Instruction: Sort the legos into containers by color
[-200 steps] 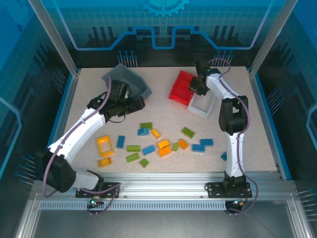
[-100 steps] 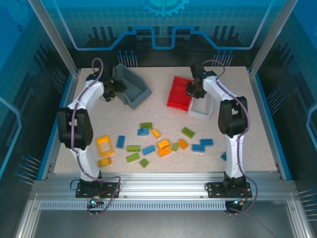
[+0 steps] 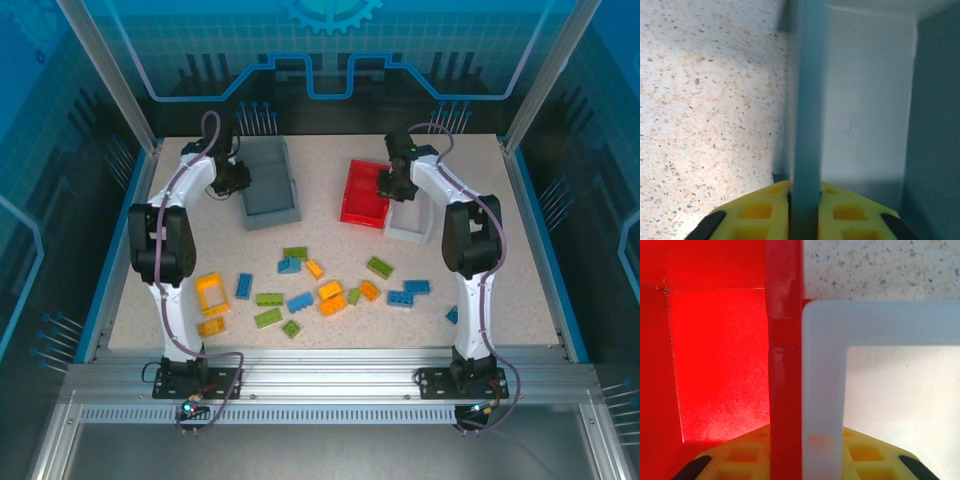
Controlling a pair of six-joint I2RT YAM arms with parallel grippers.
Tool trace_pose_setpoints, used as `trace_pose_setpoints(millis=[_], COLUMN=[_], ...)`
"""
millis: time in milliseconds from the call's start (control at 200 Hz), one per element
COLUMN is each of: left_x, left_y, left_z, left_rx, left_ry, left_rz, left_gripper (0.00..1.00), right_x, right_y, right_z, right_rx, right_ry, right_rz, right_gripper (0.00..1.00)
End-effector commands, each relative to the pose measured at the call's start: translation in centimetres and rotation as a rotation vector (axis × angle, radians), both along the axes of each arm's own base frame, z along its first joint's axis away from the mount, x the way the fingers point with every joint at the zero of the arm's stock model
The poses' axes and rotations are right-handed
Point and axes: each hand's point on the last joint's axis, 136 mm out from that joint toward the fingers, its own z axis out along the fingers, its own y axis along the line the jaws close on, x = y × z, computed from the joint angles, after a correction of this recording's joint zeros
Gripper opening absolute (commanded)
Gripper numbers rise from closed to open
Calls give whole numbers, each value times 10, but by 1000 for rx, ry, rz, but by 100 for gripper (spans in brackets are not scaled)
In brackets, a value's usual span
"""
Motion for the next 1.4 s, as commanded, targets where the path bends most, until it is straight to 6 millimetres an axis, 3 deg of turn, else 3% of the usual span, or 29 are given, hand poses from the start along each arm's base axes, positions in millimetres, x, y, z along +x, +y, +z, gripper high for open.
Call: trace_pose_setpoints(millis=[0, 200, 385, 595, 985, 1210, 1271, 1391], left_x=[-20, -42, -54, -45, -13, -12, -13, -17], left_y=[-13, -47, -66, -71, -73, -72, -72, -66], left_z=[13, 16, 12, 7, 15, 11, 12, 25], left_rx=[40, 72, 81, 79, 110, 119, 120, 139], left_ry=[9, 0, 0, -5, -26, -13, -12, -25], left_rz=[-115, -222, -271, -257, -271, -281, -280, -247], left_gripper=[11, 9, 9, 10, 10, 11, 16, 43], right_x=[-10, -34, -43, -33, -5, 1, 1, 0], right_y=[5, 11, 24, 47, 60, 61, 62, 58], right_z=[33, 34, 29, 22, 1, -5, -4, 10], right_rx=[-17, -38, -24, -31, -42, -39, -38, -50], right_ry=[-58, -61, -62, -61, -24, -10, -11, -32], right_rz=[46, 80, 116, 191, 219, 206, 207, 196], right_gripper=[21, 21, 22, 22, 23, 28, 36, 52])
